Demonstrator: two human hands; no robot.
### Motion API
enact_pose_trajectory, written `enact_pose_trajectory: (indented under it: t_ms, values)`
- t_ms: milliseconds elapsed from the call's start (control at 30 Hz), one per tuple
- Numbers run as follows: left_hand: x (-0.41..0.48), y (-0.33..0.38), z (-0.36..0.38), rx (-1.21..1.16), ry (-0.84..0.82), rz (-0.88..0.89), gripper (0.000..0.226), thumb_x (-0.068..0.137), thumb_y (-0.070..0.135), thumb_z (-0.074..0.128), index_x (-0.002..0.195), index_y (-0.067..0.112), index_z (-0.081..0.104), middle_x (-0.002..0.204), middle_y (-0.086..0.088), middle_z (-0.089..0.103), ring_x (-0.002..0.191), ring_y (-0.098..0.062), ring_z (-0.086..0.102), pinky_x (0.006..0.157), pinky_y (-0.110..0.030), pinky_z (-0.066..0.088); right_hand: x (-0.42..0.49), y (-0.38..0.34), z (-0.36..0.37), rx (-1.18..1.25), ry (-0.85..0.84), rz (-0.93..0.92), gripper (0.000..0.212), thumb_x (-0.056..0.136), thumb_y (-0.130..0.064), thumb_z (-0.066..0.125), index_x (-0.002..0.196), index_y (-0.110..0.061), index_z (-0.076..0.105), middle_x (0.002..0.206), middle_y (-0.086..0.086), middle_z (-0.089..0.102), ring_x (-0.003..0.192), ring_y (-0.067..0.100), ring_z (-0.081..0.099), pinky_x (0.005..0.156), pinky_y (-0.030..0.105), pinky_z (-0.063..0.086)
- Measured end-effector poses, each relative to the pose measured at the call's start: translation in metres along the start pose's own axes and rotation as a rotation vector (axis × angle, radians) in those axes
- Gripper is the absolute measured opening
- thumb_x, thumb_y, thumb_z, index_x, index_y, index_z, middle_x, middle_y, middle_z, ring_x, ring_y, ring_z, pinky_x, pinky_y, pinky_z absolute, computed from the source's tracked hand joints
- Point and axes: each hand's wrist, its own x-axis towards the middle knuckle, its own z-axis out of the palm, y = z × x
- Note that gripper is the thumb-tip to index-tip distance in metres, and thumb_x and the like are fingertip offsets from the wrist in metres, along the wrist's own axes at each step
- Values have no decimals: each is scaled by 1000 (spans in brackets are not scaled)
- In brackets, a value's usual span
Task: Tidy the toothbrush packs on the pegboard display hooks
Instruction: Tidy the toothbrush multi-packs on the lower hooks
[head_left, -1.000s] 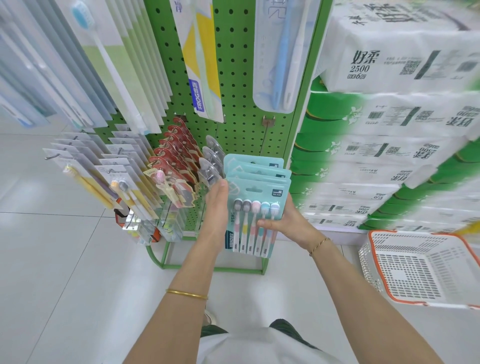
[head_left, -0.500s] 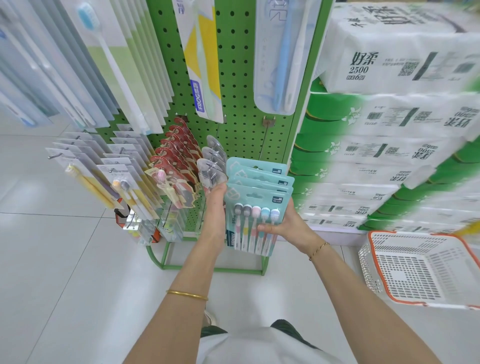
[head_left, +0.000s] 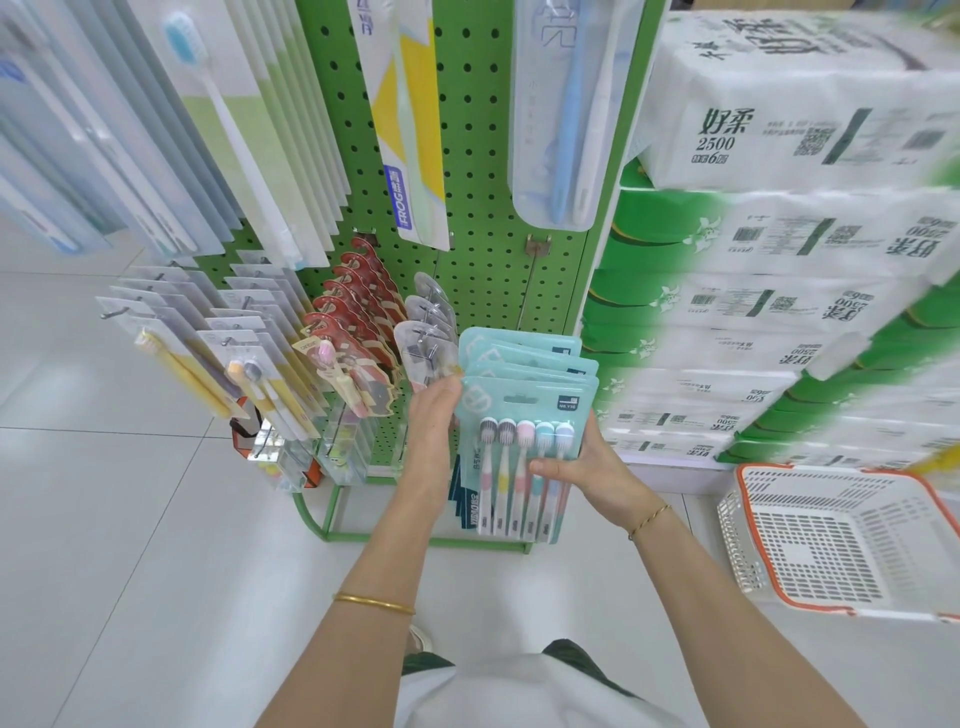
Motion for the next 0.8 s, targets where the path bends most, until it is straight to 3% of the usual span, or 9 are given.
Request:
enact_pose_trajectory:
  t_ms: [100, 200, 334, 434, 500, 634, 734, 801]
  values:
    - [-2, 4, 0, 3, 39, 101, 52, 83, 52, 43, 118, 18, 59, 118, 0, 55, 102, -5, 53, 94, -33, 44, -6, -1, -3, 53, -1, 4, 86, 64, -15, 84, 132, -32, 35, 131, -4, 56, 116, 8, 57, 89, 22, 49]
    - [3, 7, -1, 87, -17, 83, 35, 96, 41, 38, 113, 22, 62, 110, 5, 63, 100, -6, 59, 97, -34, 46, -9, -2, -6, 116, -26, 20, 100, 55, -23, 86, 140, -22, 33, 134, 4, 55, 122, 23, 54, 98, 36, 46]
    - [1, 14, 5, 104, -70, 41, 23, 100, 28, 45, 102, 25, 68, 106, 5, 69, 101, -12, 63, 97, -42, 48, -13, -11, -4, 216, -40, 27, 113, 50, -32, 92, 140, -2, 32, 122, 9, 58, 111, 24, 59, 87, 33, 49]
    - [-5, 23, 14, 45, -31, 85, 22, 98, 21, 52, 83, 27, 67, 91, -2, 67, 84, -18, 60, 85, -47, 50, -15, -16, 2, 288, -6, -11, 116, 49, -39, 92, 137, 6, 31, 120, 13, 56, 111, 27, 57, 87, 34, 50]
    - [-8, 28, 19, 2, 2, 106, 16, 96, 22, 56, 83, 21, 66, 82, -2, 66, 77, -19, 58, 74, -43, 49, -16, -19, 7, 338, 31, -34, 117, 47, -41, 92, 136, 4, 32, 122, 16, 56, 112, 30, 56, 88, 37, 50]
    - [-4, 30, 24, -20, 114, 173, 17, 96, 22, 57, 81, 14, 61, 70, 4, 60, 70, -17, 52, 64, -34, 43, -17, -23, 20, 430, 98, -85, 108, 47, -38, 93, 132, -1, 37, 117, 15, 59, 104, 27, 61, 82, 36, 54]
    - [-6, 30, 25, -53, 212, 227, 22, 97, 23, 55, 78, 10, 56, 70, -4, 50, 65, -16, 41, 61, -32, 36, -17, -27, 25, 466, 154, -140, 82, 54, -22, 85, 124, -10, 44, 108, 7, 64, 95, 19, 65, 77, 31, 54]
    - [-10, 31, 27, -72, 299, 263, 25, 98, 22, 52, 74, 13, 54, 66, 1, 48, 59, -10, 40, 55, -27, 35, -18, -30, 28, 464, 189, -182, 71, 57, -18, 76, 120, -13, 44, 104, 3, 65, 91, 15, 65, 75, 28, 54]
